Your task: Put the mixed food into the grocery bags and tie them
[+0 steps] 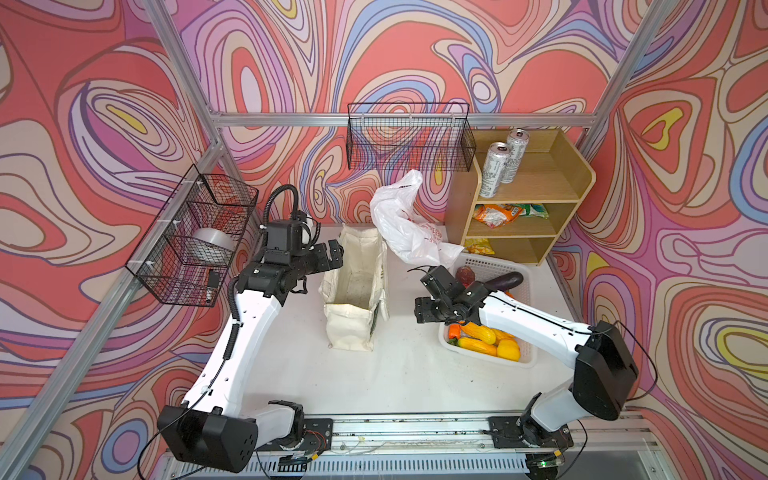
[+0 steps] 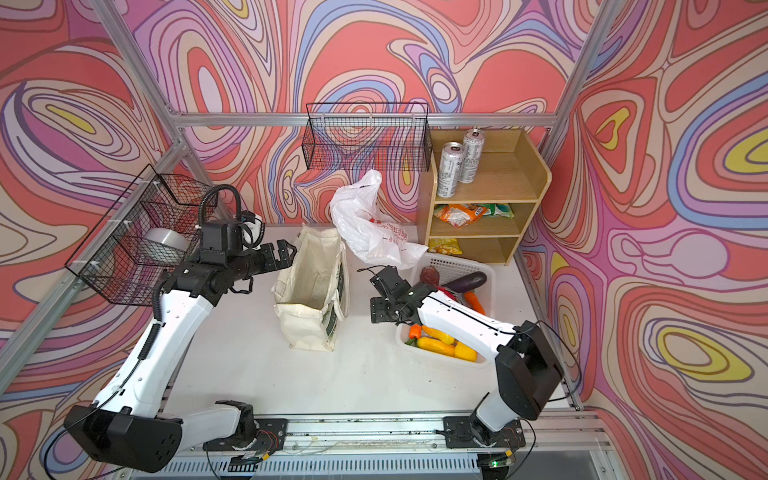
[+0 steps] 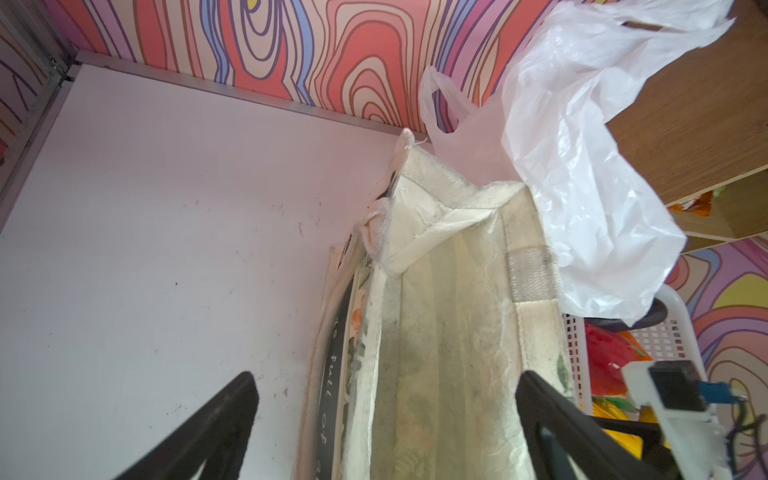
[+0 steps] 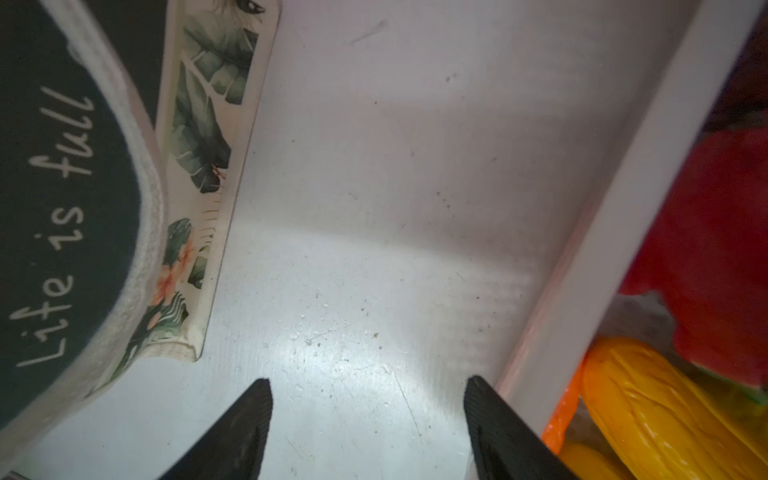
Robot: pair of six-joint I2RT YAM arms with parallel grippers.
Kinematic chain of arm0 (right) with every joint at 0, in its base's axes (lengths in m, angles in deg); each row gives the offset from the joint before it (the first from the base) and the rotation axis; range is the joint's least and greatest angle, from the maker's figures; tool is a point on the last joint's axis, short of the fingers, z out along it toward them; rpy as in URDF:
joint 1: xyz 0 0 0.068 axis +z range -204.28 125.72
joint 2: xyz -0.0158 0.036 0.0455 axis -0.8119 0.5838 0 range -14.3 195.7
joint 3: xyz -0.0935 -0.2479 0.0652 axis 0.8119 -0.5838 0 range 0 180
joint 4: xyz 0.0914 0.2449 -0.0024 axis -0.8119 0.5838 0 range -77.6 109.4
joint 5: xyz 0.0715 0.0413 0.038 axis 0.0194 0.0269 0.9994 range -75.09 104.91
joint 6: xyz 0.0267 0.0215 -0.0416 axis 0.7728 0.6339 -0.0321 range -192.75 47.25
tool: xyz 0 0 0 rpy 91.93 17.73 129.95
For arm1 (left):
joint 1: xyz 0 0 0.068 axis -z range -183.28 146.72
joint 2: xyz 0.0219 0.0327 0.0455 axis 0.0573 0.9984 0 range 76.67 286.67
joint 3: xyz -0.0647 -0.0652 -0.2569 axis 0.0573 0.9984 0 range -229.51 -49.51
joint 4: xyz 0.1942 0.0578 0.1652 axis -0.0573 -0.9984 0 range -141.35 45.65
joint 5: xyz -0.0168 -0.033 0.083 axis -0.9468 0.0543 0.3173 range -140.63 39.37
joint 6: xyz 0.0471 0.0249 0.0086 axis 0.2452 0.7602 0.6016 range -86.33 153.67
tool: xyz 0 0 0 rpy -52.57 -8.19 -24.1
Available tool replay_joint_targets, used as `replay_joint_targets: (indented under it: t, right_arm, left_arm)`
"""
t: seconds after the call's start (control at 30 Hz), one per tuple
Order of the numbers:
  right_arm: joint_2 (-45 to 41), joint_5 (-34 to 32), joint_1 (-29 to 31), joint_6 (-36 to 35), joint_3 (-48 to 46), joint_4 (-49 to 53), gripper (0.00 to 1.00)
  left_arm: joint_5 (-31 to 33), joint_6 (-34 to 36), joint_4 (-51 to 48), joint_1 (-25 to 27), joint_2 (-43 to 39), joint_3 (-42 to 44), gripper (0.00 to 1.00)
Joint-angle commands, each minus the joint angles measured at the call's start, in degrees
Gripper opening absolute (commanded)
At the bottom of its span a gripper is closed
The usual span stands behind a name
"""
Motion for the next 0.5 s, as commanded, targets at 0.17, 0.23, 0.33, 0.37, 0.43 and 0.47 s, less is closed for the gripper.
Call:
replay_joint_targets:
  t: [0.17, 0.23, 0.33, 0.37, 0.43, 0.47]
  right_arm:
    - [-3.10, 8.55, -6.33, -5.51, 6.95, 4.04, 0.76]
    - [-1.98, 12.75, -5.68, -5.64, 11.79, 4.13, 0.75]
    - [-0.34, 14.28, -3.25, -4.92, 18.48, 4.09, 0.75]
    - [0.48, 14.53, -2.30, -4.45, 20.54, 4.11, 0.75]
    - [2.15, 14.52, -0.45, -3.64, 24.00, 3.58, 0.75]
    - [3.33, 14.64, 0.32, -3.04, 25.59, 3.15, 0.75]
  left_arm:
    - [0.94, 5.29, -6.66, 0.21, 5.14, -3.76, 0.96]
    - [0.83, 6.08, -7.10, 0.30, 6.35, -4.34, 0.95]
    - [1.40, 7.08, -7.66, 0.39, 8.09, -5.10, 0.93]
    - [1.60, 7.35, -7.88, 0.52, 8.53, -5.30, 0.93]
    - [1.74, 7.88, -8.25, 0.61, 9.30, -5.57, 0.92]
    - [1.67, 8.05, -8.30, 0.61, 9.66, -5.51, 0.91]
